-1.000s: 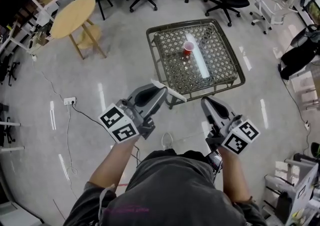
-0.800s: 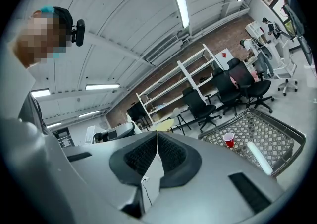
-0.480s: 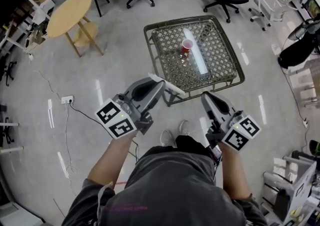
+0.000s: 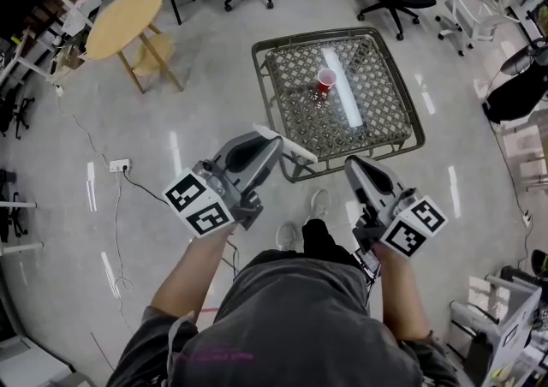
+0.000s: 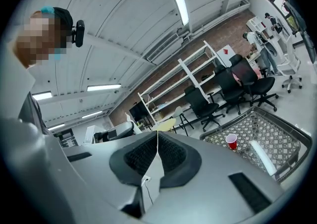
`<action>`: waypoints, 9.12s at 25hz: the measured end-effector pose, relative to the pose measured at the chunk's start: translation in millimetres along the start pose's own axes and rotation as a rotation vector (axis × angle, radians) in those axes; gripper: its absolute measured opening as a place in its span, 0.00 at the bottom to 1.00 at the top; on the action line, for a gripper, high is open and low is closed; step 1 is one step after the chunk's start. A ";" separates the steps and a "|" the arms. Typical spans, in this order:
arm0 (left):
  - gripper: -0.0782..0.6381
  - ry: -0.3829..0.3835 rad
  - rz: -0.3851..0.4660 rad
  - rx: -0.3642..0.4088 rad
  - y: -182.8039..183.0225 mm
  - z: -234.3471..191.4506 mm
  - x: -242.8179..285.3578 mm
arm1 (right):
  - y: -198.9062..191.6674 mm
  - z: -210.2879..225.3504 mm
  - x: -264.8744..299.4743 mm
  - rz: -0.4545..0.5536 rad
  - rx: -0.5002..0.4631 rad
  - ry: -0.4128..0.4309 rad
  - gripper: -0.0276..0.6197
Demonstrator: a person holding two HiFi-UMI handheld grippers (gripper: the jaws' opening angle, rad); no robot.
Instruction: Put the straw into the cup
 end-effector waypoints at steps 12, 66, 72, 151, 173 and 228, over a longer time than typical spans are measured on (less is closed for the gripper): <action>0.17 0.020 -0.011 0.005 1.3 -9.9 39.9 | 12.9 42.7 2.3 0.001 0.016 0.016 0.07; 0.17 0.202 -0.009 0.047 20.7 -89.0 216.6 | 59.5 245.2 58.3 -0.039 0.114 0.184 0.06; 0.17 0.204 -0.015 0.047 23.4 -102.4 223.6 | 58.8 253.4 68.7 -0.041 0.120 0.180 0.06; 0.16 0.156 -0.451 0.048 -131.2 -374.1 306.5 | -81.3 323.4 146.8 -0.280 0.294 -0.207 0.06; 0.16 0.193 -0.523 0.028 -166.1 -393.4 310.8 | -87.9 326.0 151.2 -0.300 0.326 -0.187 0.06; 0.25 0.235 -0.533 0.048 -155.4 -395.6 295.0 | -77.2 311.9 173.4 -0.263 0.302 -0.141 0.07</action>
Point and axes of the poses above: the fingertips, and each gripper's own axes: x forward along the fingers, z to its right, y out of its top, the point moved 2 cm from there along -x, backward along the fingers, and after that the axes turned 9 degrees about -x, right-handed, at the moved point
